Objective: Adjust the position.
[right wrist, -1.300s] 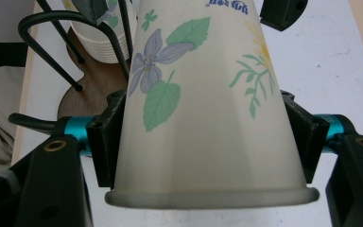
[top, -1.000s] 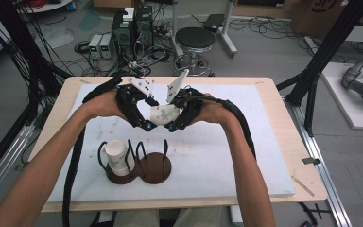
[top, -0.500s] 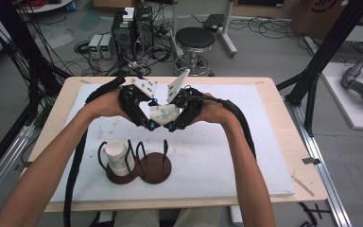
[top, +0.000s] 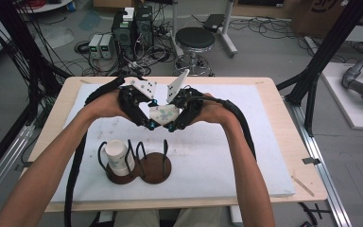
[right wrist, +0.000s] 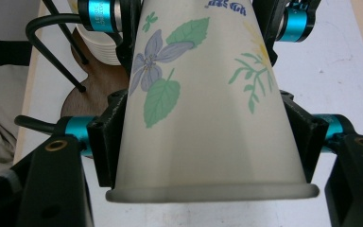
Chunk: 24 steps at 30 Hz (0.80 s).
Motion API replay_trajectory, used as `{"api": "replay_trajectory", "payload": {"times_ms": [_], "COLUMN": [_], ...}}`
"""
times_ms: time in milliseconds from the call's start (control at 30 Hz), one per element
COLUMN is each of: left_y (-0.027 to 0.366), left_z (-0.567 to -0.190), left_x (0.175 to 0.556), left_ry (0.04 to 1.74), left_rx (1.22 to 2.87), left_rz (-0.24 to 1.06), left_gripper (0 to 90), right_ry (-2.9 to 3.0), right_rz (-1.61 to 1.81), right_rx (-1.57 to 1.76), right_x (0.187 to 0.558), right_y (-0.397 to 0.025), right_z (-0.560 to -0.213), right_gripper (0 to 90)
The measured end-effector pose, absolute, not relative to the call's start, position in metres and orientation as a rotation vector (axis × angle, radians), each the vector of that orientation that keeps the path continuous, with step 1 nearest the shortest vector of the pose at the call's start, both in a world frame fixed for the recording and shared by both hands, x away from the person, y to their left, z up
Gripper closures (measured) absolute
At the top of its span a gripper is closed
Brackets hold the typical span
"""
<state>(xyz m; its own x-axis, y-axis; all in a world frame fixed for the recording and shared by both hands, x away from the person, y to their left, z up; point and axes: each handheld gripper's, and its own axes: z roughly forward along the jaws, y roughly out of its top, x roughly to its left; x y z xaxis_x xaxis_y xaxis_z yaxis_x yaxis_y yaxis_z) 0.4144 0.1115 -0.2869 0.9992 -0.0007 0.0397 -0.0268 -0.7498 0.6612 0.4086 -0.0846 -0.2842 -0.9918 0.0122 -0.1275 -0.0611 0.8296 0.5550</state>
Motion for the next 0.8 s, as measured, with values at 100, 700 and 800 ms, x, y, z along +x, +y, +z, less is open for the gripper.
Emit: {"api": "replay_trajectory", "payload": {"times_ms": [100, 700, 800], "left_y": [0.112, 0.112, 0.112], "left_z": [-0.287, -0.287, -0.287], "left_x": [0.414, 0.414, 0.414], "left_ry": [-0.020, -0.013, -0.015], "left_rx": [2.417, 2.423, 2.427], "left_rz": [0.058, 0.072, 0.074], "left_gripper": [35.8, 35.8, 35.8], "right_ry": [2.879, 2.743, 2.737], "right_rz": [0.876, 1.167, 1.185], "right_rx": [-0.042, -0.062, -0.058], "right_x": [0.409, 0.406, 0.405], "right_y": [-0.084, -0.099, -0.101], "right_z": [-0.285, -0.261, -0.259], "right_gripper": [27.5, 17.2, 17.2]}}
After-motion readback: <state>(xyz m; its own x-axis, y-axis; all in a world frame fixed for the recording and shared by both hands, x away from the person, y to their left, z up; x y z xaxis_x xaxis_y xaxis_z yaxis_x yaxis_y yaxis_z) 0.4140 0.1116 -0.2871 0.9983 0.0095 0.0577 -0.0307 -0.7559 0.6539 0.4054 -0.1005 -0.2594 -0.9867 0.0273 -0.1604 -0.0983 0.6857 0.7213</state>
